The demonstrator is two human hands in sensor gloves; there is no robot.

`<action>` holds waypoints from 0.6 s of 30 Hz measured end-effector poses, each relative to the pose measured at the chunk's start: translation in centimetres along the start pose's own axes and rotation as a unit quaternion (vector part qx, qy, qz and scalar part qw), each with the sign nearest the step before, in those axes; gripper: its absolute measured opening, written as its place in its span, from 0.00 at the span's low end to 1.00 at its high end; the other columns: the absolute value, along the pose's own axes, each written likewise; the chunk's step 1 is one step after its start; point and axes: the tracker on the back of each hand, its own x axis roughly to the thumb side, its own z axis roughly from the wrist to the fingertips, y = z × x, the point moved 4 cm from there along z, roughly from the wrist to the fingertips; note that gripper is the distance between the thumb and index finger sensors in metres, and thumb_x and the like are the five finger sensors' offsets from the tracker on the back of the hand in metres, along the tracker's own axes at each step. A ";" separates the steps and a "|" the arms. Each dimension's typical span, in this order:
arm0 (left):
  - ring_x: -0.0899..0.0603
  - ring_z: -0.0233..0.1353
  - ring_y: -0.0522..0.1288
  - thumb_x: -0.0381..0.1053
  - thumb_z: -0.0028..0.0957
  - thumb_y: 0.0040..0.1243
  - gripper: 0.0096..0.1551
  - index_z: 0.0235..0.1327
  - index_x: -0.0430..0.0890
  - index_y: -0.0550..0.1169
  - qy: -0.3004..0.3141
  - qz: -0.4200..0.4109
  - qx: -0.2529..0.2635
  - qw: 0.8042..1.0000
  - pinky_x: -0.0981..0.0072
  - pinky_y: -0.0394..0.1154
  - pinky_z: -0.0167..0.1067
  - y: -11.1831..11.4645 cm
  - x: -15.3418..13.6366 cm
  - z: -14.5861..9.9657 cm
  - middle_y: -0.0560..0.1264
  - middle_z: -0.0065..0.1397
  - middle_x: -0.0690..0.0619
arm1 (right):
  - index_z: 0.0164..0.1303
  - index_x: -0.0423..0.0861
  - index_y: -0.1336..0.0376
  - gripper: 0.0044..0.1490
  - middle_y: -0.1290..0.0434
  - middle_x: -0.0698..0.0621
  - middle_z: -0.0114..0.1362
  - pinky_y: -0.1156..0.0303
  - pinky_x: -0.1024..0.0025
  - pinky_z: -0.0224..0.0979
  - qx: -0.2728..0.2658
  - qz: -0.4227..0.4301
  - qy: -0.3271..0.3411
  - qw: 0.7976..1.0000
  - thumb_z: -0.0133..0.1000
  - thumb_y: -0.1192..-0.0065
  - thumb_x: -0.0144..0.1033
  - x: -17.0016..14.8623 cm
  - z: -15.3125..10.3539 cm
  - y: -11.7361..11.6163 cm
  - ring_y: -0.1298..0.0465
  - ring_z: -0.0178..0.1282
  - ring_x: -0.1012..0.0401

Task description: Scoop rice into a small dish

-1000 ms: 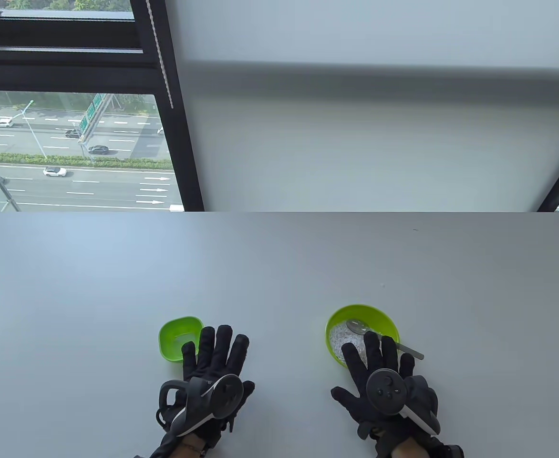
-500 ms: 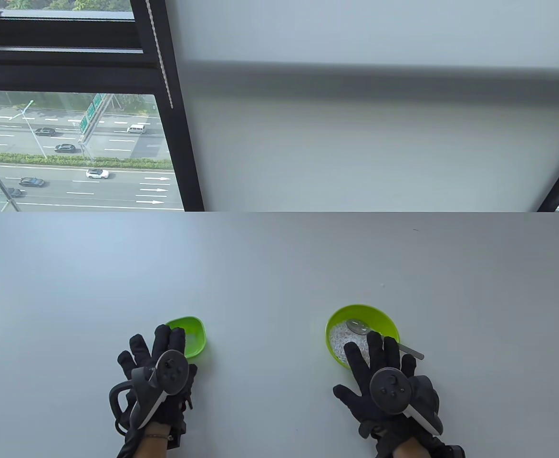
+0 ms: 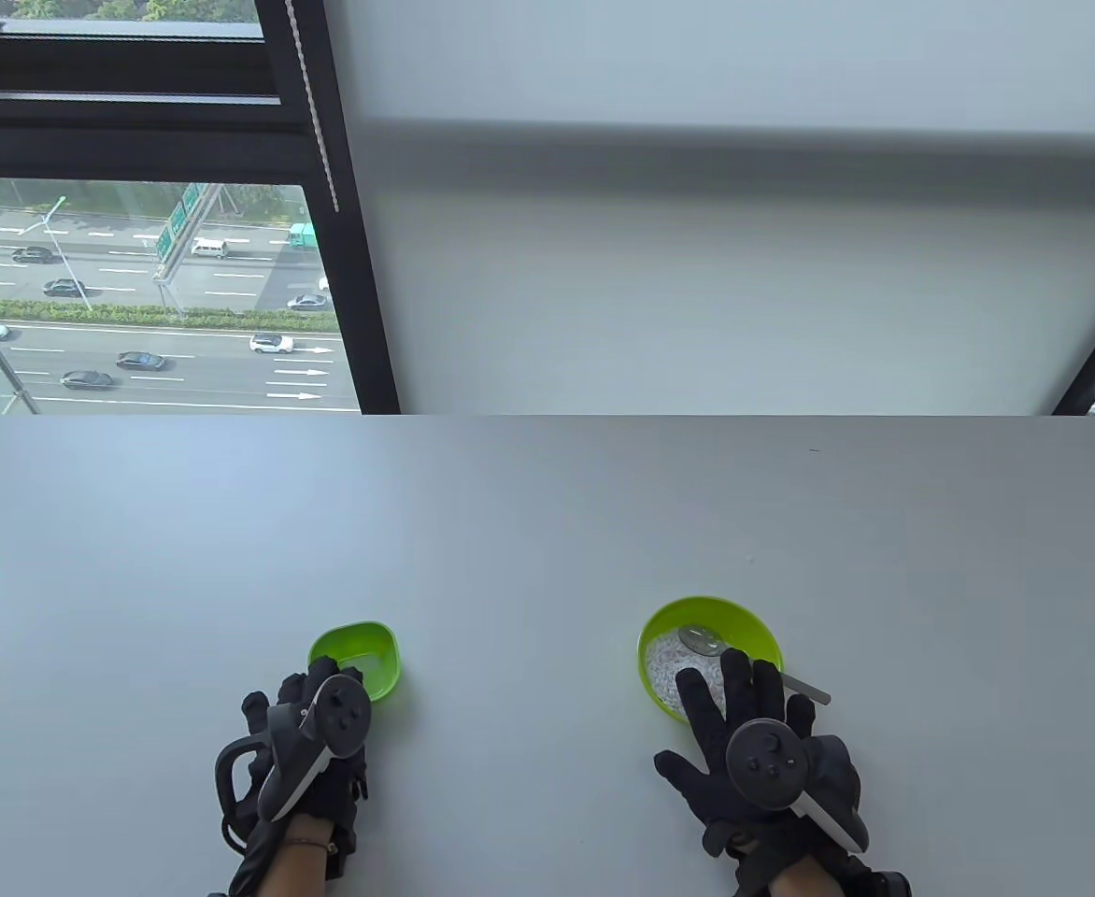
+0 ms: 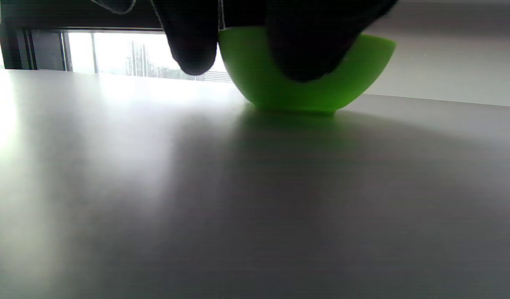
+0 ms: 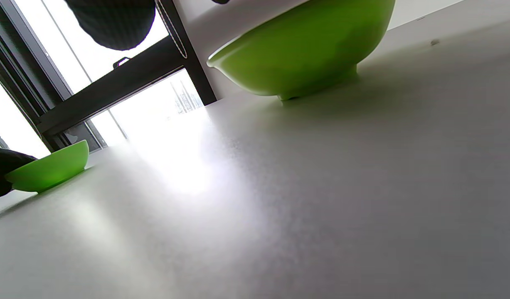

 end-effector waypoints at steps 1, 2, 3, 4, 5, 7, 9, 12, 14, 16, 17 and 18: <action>0.39 0.82 0.72 0.52 0.54 0.63 0.27 0.70 0.58 0.79 0.003 0.001 -0.003 1.000 0.34 0.56 0.76 0.0 0.0 0.0 0.71 0.85 0.56 | 0.86 0.64 0.65 0.54 0.76 0.48 0.88 0.75 0.35 0.74 0.000 0.001 0.000 1.000 0.56 0.47 0.71 0.0 0.0 0.0 0.72 0.85 0.42; 0.40 0.82 0.72 0.52 0.54 0.63 0.27 0.69 0.58 0.79 0.003 0.000 -0.003 1.000 0.35 0.56 0.76 0.0 0.1 0.1 0.71 0.84 0.56 | 0.86 0.64 0.65 0.55 0.76 0.48 0.88 0.75 0.35 0.74 0.001 0.001 -0.001 1.000 0.56 0.47 0.71 0.0 0.0 0.0 0.72 0.85 0.42; 0.40 0.81 0.73 0.52 0.55 0.63 0.26 0.68 0.58 0.80 0.004 -0.002 0.004 1.000 0.35 0.56 0.76 -0.1 0.1 0.1 0.72 0.84 0.56 | 0.86 0.64 0.65 0.55 0.76 0.48 0.88 0.75 0.35 0.74 0.001 0.002 -0.001 1.000 0.56 0.47 0.70 0.0 0.0 0.0 0.72 0.85 0.42; 0.40 0.81 0.73 0.52 0.55 0.63 0.26 0.68 0.58 0.81 0.005 -0.003 0.006 1.000 0.35 0.56 0.77 -0.1 0.1 0.1 0.73 0.83 0.56 | 0.86 0.64 0.65 0.55 0.76 0.48 0.88 0.75 0.35 0.74 0.001 0.003 -0.001 1.000 0.56 0.47 0.70 0.0 0.0 0.0 0.72 0.85 0.42; 0.39 0.80 0.74 0.52 0.54 0.63 0.25 0.67 0.58 0.81 0.007 -0.004 0.006 1.000 0.35 0.57 0.77 -0.1 0.0 0.1 0.74 0.82 0.56 | 0.86 0.64 0.65 0.55 0.76 0.48 0.88 0.75 0.35 0.74 0.001 0.002 -0.001 1.000 0.56 0.47 0.70 0.0 0.0 0.0 0.72 0.85 0.42; 0.39 0.80 0.75 0.52 0.54 0.64 0.24 0.65 0.58 0.82 0.007 -0.009 0.009 1.000 0.37 0.56 0.77 -0.1 0.0 0.1 0.76 0.81 0.57 | 0.86 0.64 0.65 0.54 0.76 0.48 0.88 0.75 0.35 0.74 0.001 0.002 -0.002 1.000 0.56 0.47 0.70 -0.1 0.0 0.0 0.72 0.85 0.42; 0.39 0.79 0.76 0.52 0.53 0.64 0.24 0.64 0.58 0.84 0.007 -0.011 0.018 1.000 0.39 0.57 0.77 -0.3 -0.1 0.1 0.78 0.79 0.57 | 0.86 0.64 0.65 0.54 0.76 0.48 0.88 0.75 0.35 0.74 0.002 0.003 -0.003 1.000 0.56 0.47 0.70 -0.1 0.0 0.0 0.72 0.85 0.42; 0.39 0.76 0.78 0.52 0.51 0.66 0.23 0.61 0.57 0.85 0.012 -0.016 0.044 0.999 0.41 0.59 0.76 -0.7 0.0 -0.1 0.81 0.76 0.56 | 0.86 0.64 0.65 0.54 0.76 0.48 0.88 0.75 0.35 0.74 0.003 0.003 -0.004 1.000 0.56 0.47 0.70 -0.1 0.0 0.0 0.72 0.85 0.42; 0.39 0.75 0.80 0.52 0.51 0.66 0.23 0.60 0.57 0.86 0.020 -0.019 0.053 0.998 0.41 0.60 0.76 -1.1 0.3 -0.3 0.83 0.75 0.56 | 0.86 0.63 0.65 0.54 0.76 0.48 0.88 0.75 0.35 0.74 0.003 0.003 -0.004 1.000 0.56 0.47 0.70 -0.1 0.0 0.0 0.72 0.85 0.42; 0.39 0.75 0.80 0.52 0.50 0.66 0.23 0.60 0.57 0.86 0.035 -0.016 0.067 0.997 0.41 0.60 0.76 -1.6 0.9 -0.6 0.83 0.74 0.56 | 0.86 0.64 0.65 0.54 0.76 0.48 0.88 0.75 0.35 0.74 0.003 0.003 -0.005 1.000 0.56 0.47 0.70 -0.1 0.0 0.0 0.72 0.85 0.42; 0.39 0.75 0.80 0.53 0.50 0.66 0.23 0.60 0.57 0.86 0.049 -0.019 0.073 0.996 0.42 0.60 0.76 -1.9 1.4 -0.9 0.83 0.74 0.57 | 0.86 0.63 0.65 0.54 0.76 0.48 0.88 0.75 0.35 0.74 0.003 0.003 -0.005 1.000 0.56 0.47 0.70 -0.1 0.0 0.0 0.72 0.85 0.42; 0.39 0.75 0.80 0.53 0.50 0.66 0.23 0.60 0.58 0.86 0.066 -0.026 0.079 0.994 0.42 0.60 0.76 -2.2 2.1 -1.2 0.83 0.74 0.57 | 0.86 0.63 0.65 0.54 0.76 0.47 0.88 0.75 0.35 0.74 0.004 0.003 -0.005 1.000 0.56 0.47 0.70 -0.1 0.0 -0.1 0.72 0.85 0.42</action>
